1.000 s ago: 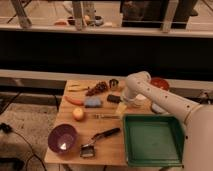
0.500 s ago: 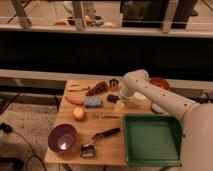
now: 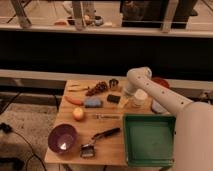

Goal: Wipe table surface with eraser

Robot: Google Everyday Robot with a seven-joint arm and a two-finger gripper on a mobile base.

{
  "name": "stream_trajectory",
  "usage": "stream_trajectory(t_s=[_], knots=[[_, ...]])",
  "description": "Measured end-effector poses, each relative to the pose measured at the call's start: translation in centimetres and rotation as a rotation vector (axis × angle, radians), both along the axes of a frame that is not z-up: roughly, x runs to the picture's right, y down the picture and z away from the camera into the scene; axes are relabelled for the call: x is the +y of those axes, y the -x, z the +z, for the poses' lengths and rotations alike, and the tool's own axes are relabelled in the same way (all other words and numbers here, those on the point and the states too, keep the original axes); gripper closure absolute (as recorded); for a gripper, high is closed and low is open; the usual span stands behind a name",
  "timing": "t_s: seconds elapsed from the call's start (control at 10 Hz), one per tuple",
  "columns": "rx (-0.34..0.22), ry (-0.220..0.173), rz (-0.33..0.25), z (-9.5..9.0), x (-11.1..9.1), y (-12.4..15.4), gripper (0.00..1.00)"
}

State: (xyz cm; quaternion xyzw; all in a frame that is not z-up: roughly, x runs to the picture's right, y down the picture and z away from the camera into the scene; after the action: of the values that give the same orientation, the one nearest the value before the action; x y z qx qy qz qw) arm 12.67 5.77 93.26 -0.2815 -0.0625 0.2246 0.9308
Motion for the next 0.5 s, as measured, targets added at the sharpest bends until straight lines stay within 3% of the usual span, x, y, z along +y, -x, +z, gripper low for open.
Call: stream_trajectory(t_s=[0.5], knots=[[-0.028,0.007,0.035,1.8,0.5,0.0,0.20]])
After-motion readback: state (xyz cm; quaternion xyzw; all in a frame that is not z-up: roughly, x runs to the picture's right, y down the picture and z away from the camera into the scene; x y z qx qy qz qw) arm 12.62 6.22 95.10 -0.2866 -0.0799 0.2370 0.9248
